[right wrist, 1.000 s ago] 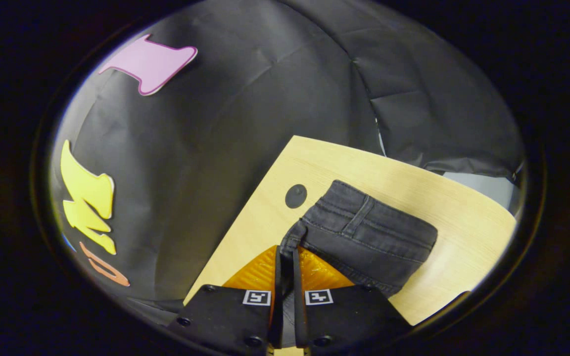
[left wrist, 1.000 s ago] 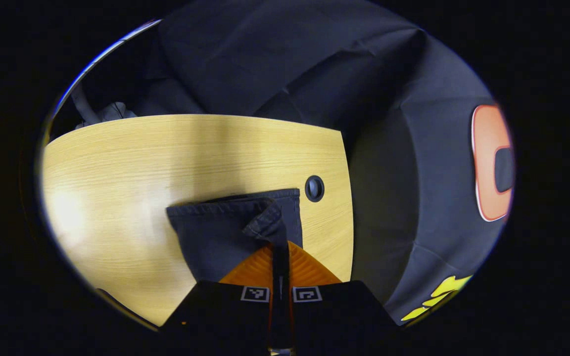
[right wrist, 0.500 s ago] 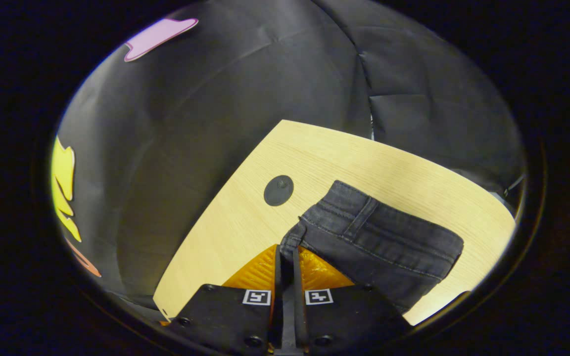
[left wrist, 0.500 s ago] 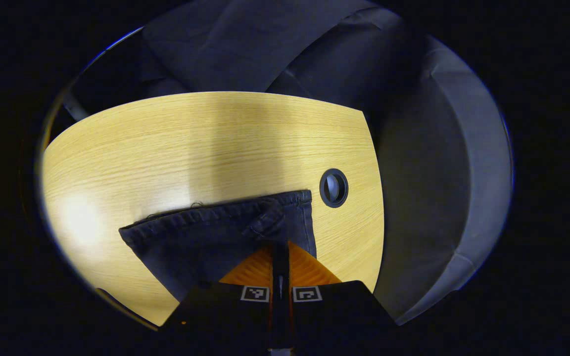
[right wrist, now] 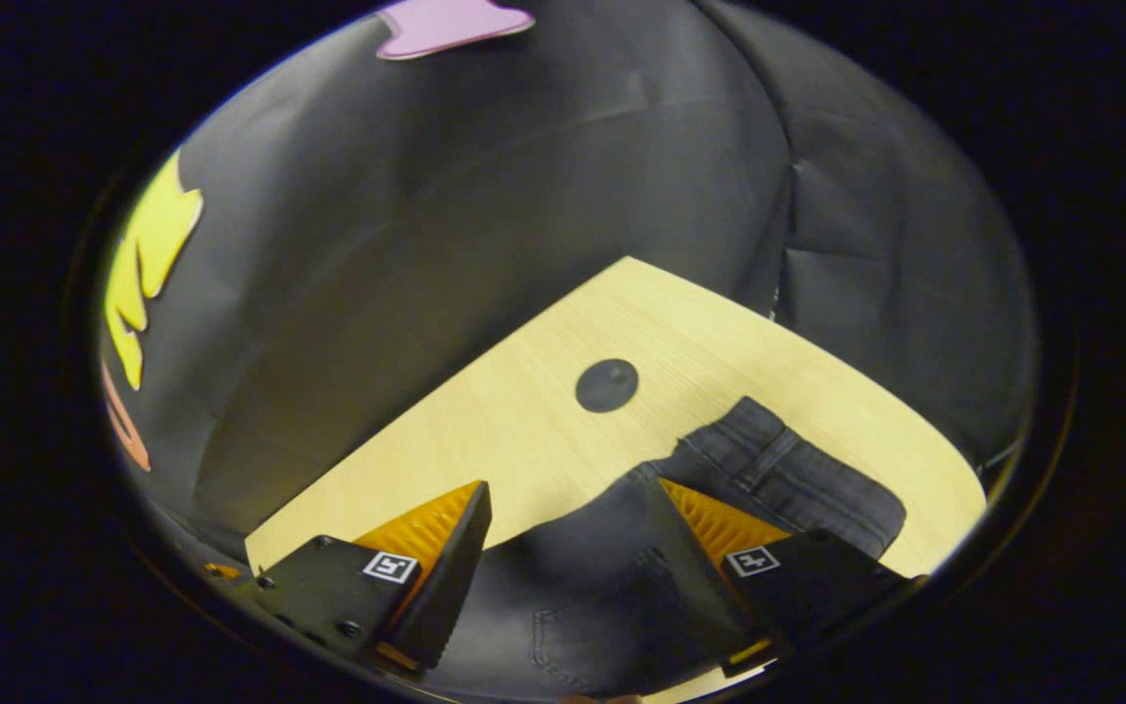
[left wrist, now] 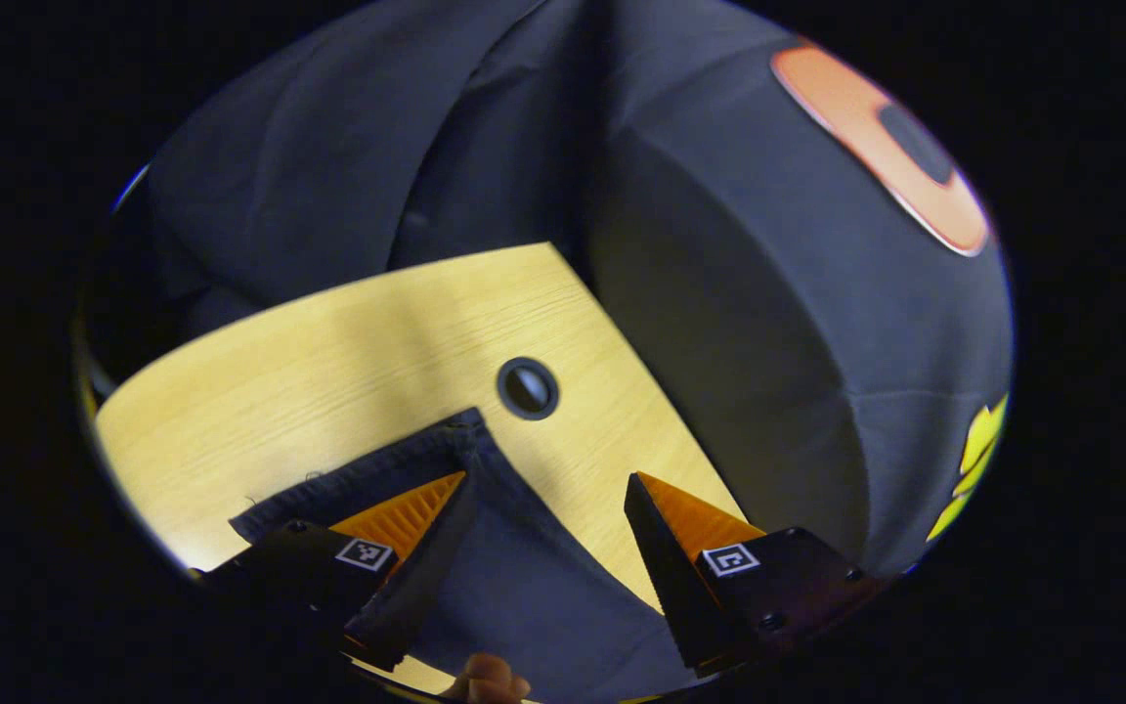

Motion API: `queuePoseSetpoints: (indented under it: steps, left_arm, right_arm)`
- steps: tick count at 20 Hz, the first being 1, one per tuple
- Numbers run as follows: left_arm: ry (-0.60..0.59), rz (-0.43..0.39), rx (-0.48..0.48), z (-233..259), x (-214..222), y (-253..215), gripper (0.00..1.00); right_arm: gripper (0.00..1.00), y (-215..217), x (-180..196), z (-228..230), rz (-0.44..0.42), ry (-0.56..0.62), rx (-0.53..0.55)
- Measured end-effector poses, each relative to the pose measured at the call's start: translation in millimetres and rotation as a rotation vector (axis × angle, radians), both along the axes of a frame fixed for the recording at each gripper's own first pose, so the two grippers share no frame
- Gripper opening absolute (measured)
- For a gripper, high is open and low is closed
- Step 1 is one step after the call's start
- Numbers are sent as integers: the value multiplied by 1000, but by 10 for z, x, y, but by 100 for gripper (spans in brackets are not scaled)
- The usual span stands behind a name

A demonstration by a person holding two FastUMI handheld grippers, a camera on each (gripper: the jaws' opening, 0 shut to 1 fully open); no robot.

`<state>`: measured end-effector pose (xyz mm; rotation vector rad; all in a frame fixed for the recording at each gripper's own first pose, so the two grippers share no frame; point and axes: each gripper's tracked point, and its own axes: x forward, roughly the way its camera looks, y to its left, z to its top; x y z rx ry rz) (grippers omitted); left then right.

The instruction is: Grasp the waist and the cuffs of the jeans and fold them to make the two legs overlap; first hold the waist and fold one-third of the jeans toward the cuffs, then hold the cuffs and fold the remaining one-third in the same direction to finish folding.

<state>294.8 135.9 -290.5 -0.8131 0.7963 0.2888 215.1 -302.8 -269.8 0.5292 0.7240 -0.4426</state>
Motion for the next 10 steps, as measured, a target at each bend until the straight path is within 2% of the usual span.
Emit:
queuePoseSetpoints:
  steps: [2, 4, 5, 7, 9, 10]
  left_arm:
    - [-132, -62, 92, 507, 42, -28, 99]
    - [-257, -123, 178, 1043, 12, -123, 99]
    - [-320, -150, 220, 1242, -22, -197, 99]
    - [-420, -173, 327, 1651, -120, -281, 99]
    - [-490, -187, 519, 2042, -278, -300, 100]
    - [-521, -221, 583, 2172, -351, -412, 99]
  right_arm:
    - [92, 21, 9, 169, 42, -38, -50]
    - [92, 55, -52, 540, 69, -94, -97]
    - [98, 53, -117, 759, 78, -131, -119]
    - [98, -28, -234, 1151, 79, -197, -170]
    - [98, -119, -379, 1470, 61, -245, -213]
    - [98, -193, -475, 1581, 47, -260, -228]
